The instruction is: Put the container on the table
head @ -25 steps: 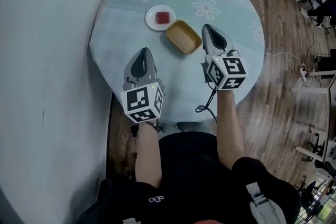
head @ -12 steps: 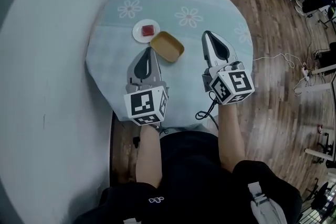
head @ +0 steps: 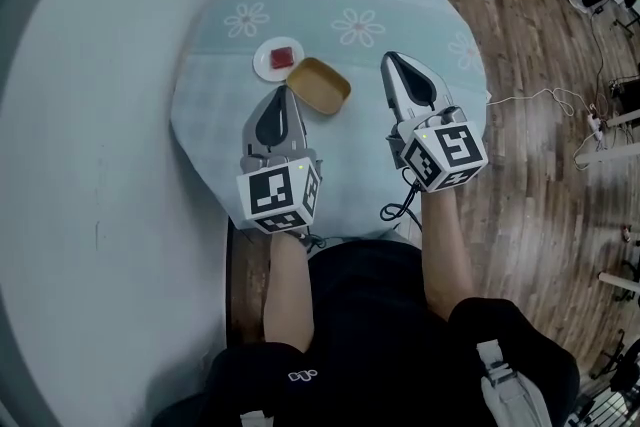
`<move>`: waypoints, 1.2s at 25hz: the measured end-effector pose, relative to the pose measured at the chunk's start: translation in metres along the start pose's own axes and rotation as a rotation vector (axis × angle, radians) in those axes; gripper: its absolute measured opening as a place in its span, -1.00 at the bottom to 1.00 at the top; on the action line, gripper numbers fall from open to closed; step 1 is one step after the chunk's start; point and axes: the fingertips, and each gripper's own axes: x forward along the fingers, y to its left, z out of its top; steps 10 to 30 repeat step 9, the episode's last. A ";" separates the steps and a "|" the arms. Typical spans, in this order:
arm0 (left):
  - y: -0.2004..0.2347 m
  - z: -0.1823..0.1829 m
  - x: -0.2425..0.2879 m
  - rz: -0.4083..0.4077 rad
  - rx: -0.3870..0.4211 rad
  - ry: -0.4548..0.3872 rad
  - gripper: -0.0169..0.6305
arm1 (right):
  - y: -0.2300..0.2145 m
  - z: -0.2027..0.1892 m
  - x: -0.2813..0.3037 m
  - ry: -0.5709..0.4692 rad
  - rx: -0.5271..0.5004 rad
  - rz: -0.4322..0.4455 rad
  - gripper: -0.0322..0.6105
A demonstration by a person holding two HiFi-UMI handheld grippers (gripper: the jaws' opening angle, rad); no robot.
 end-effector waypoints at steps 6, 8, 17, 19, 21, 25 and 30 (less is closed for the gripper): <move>0.005 -0.006 -0.001 0.009 -0.001 0.015 -0.93 | 0.003 -0.005 0.004 0.006 0.000 0.010 -0.87; 0.010 -0.007 -0.002 0.020 -0.003 0.016 -0.93 | 0.006 -0.006 0.008 0.004 -0.005 0.020 -0.87; 0.013 -0.008 -0.002 0.025 -0.004 0.017 -0.93 | 0.009 -0.006 0.010 0.004 -0.009 0.026 -0.87; 0.013 -0.008 -0.002 0.025 -0.004 0.017 -0.93 | 0.009 -0.006 0.010 0.004 -0.009 0.026 -0.87; 0.013 -0.008 -0.002 0.025 -0.004 0.017 -0.93 | 0.009 -0.006 0.010 0.004 -0.009 0.026 -0.87; 0.013 -0.008 -0.002 0.025 -0.004 0.017 -0.93 | 0.009 -0.006 0.010 0.004 -0.009 0.026 -0.87; 0.013 -0.008 -0.002 0.025 -0.004 0.017 -0.93 | 0.009 -0.006 0.010 0.004 -0.009 0.026 -0.87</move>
